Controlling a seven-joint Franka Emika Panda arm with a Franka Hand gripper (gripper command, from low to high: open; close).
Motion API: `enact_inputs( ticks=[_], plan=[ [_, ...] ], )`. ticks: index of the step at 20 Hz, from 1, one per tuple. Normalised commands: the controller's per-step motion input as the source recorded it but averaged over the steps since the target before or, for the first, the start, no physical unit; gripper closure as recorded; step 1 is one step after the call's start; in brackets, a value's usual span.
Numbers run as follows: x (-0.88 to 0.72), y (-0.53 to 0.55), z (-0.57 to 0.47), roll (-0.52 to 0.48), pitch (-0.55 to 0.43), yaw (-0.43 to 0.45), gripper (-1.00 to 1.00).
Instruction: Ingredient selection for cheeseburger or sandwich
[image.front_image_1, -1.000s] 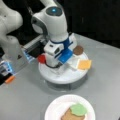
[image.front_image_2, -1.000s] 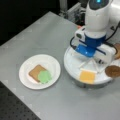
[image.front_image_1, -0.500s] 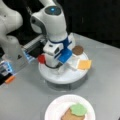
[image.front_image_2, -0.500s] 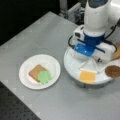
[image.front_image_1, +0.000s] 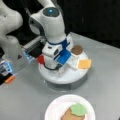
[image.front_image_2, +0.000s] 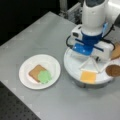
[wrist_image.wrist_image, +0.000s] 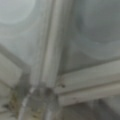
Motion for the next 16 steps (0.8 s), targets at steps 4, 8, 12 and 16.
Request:
enact_inputs(
  ticks=[4,8,12,16],
  plan=[
    [-0.14,0.0,-0.17,-0.143,-0.137,0.184,-1.0],
    [-0.17,0.02,-0.13,-0.136,-0.129,0.261,-1.0],
    [-0.2,0.02,-0.11,-0.106,-0.132,0.307,-1.0],
    [-0.22,0.01,-0.1,-0.09,-0.135,0.32,-1.0]
  ],
)
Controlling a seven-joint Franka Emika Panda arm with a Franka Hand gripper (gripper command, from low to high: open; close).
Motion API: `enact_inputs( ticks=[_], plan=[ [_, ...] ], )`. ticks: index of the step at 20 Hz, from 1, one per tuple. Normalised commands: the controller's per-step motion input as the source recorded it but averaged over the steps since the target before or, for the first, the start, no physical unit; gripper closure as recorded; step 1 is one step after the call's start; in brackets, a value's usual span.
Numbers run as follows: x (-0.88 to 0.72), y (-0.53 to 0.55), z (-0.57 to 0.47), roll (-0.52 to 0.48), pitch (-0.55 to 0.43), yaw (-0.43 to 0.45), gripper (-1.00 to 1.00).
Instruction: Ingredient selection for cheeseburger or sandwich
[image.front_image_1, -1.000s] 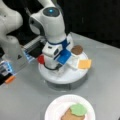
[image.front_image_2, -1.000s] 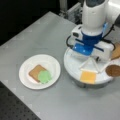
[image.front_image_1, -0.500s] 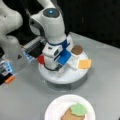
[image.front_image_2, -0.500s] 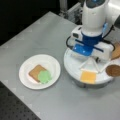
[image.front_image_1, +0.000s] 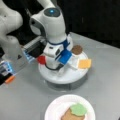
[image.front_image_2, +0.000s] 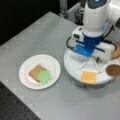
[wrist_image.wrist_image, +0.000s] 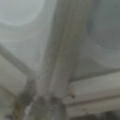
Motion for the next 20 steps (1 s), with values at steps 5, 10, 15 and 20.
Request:
enact_inputs(
  ticks=[5,10,15,20],
  plan=[
    [-0.22,0.0,-0.14,-0.083,-0.157,0.343,-1.0],
    [-0.21,-0.03,-0.19,-0.063,-0.161,0.315,-1.0],
    [-0.2,-0.08,-0.17,-0.034,-0.126,0.331,-1.0],
    [-0.19,-0.11,-0.16,0.043,-0.08,0.39,-1.0]
  ],
)
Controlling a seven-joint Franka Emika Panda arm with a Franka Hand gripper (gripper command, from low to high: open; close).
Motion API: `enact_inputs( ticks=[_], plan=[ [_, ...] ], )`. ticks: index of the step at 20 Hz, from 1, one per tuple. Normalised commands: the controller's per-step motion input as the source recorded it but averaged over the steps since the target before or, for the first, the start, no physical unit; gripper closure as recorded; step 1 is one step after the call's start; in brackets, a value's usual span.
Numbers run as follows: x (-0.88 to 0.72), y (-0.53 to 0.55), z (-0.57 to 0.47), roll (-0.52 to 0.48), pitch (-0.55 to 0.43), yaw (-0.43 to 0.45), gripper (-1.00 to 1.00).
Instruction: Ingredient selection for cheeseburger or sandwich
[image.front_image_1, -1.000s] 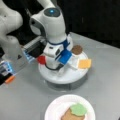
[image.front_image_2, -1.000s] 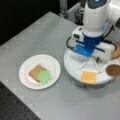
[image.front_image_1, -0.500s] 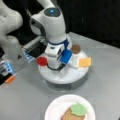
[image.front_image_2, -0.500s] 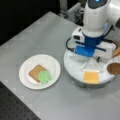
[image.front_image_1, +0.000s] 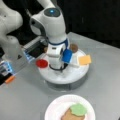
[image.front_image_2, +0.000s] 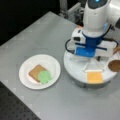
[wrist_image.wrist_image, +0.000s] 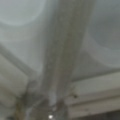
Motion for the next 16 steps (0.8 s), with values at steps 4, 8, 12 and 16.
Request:
enact_inputs(
  ticks=[4,8,12,16],
  plan=[
    [-0.21,-0.13,-0.14,0.085,-0.011,0.33,-1.0],
    [-0.21,-0.1,-0.14,0.076,0.023,0.279,-1.0],
    [-0.2,-0.04,-0.16,0.057,0.034,0.257,-1.0],
    [-0.21,0.08,-0.2,-0.027,-0.027,0.257,-1.0]
  ],
)
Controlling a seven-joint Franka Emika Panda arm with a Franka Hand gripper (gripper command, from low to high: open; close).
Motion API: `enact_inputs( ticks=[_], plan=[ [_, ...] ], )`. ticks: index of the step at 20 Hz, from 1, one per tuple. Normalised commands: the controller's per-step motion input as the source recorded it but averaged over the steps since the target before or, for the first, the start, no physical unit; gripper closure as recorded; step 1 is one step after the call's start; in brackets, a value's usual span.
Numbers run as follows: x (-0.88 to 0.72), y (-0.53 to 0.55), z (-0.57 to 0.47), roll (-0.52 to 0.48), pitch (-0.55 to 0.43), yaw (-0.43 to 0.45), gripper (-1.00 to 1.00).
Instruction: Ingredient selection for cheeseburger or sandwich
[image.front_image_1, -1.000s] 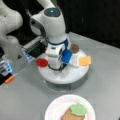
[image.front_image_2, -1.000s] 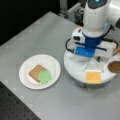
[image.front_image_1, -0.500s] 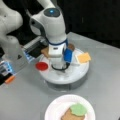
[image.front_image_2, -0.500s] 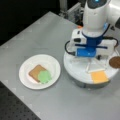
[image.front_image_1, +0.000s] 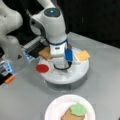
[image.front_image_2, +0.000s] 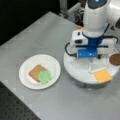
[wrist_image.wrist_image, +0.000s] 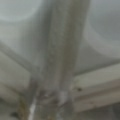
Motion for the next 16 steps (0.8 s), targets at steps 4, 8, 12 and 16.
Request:
enact_inputs(
  ticks=[4,8,12,16],
  plan=[
    [-0.22,0.2,-0.2,-0.047,-0.055,0.313,-1.0],
    [-0.2,0.23,-0.14,-0.004,-0.043,0.395,-1.0],
    [-0.17,0.23,-0.07,-0.011,-0.041,0.422,-1.0],
    [-0.12,0.15,-0.05,-0.002,-0.037,0.372,-1.0]
  ],
)
